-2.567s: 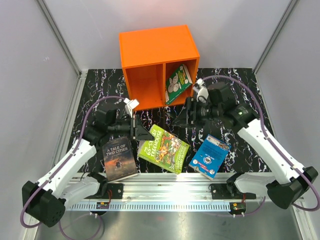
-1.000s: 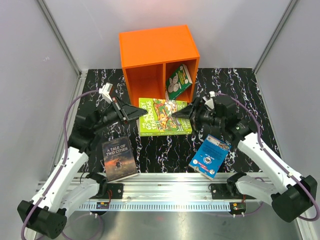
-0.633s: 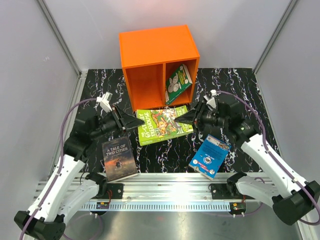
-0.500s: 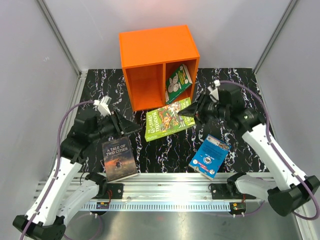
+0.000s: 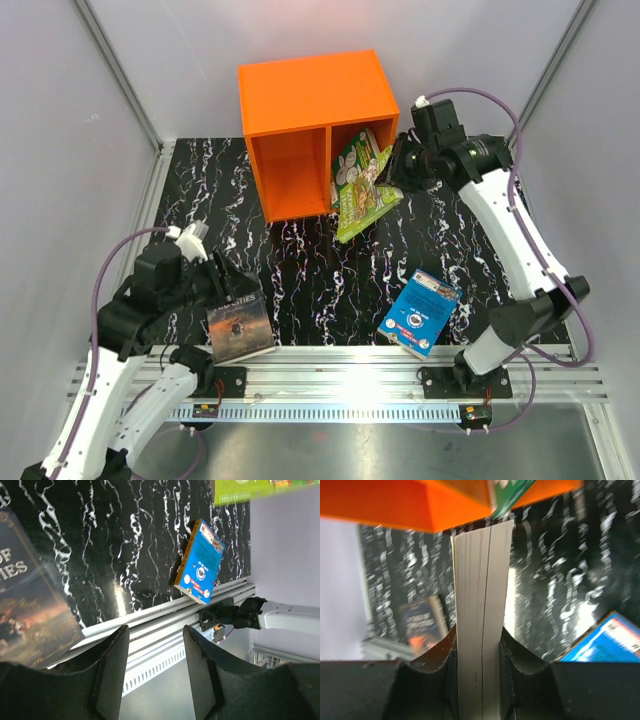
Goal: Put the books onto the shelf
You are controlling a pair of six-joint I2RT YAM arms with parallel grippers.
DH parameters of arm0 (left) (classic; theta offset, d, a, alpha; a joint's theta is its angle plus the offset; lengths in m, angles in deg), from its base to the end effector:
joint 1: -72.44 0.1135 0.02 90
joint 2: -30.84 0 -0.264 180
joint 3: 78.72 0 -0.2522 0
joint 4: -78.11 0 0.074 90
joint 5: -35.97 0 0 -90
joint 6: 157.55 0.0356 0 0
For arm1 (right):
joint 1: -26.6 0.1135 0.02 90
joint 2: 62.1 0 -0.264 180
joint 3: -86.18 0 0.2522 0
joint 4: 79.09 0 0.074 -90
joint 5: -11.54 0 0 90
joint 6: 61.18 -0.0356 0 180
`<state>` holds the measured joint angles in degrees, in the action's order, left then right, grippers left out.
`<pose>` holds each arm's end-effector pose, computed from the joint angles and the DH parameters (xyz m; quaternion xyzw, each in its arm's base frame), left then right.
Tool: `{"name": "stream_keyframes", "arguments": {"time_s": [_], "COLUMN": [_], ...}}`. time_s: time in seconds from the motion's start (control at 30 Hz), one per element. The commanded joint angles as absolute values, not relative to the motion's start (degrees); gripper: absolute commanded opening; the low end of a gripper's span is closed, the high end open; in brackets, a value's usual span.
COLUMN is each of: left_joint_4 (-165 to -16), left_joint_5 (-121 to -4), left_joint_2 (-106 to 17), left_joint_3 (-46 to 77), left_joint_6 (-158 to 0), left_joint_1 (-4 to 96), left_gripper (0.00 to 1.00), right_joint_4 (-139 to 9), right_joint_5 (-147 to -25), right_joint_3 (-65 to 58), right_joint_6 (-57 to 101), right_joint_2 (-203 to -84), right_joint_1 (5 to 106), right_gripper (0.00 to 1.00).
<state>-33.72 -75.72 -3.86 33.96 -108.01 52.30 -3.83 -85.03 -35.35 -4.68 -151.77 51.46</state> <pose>0.0917 -0.0476 0.3375 -0.0693 0.8748 -0.3711 0.3035 0.2815 0.1349 0.4355 0.0465 0.9160 0.2385 0.3191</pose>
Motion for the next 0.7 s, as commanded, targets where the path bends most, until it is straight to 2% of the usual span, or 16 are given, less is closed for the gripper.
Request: {"name": "stream_keyframes", "arguments": {"time_s": [0.0, 0.27, 0.67], "left_joint_4": [-29.51, -26.17, -23.18], "left_joint_5": [-73.37, -73.19, -72.84], "left_joint_2": [-1.59, -1.32, -4.22], "left_joint_3": [32.59, 32.41, 31.09], "left_joint_6": [-106.48, -106.31, -104.99], "left_joint_1": [52.22, 52.31, 52.23], "left_gripper": [0.50, 0.49, 0.45], "right_joint_4": [-3.19, -10.04, -30.78], "right_joint_5": [-75.59, -72.57, -71.87], "right_joint_3": [-43.58, -49.66, -43.25], "right_joint_6": [1.21, 3.07, -0.71], "right_joint_2": [-155.87, -164.13, -167.74], "right_joint_1": [51.21, 50.33, 49.01], "right_gripper": [0.00, 0.00, 0.00]}}
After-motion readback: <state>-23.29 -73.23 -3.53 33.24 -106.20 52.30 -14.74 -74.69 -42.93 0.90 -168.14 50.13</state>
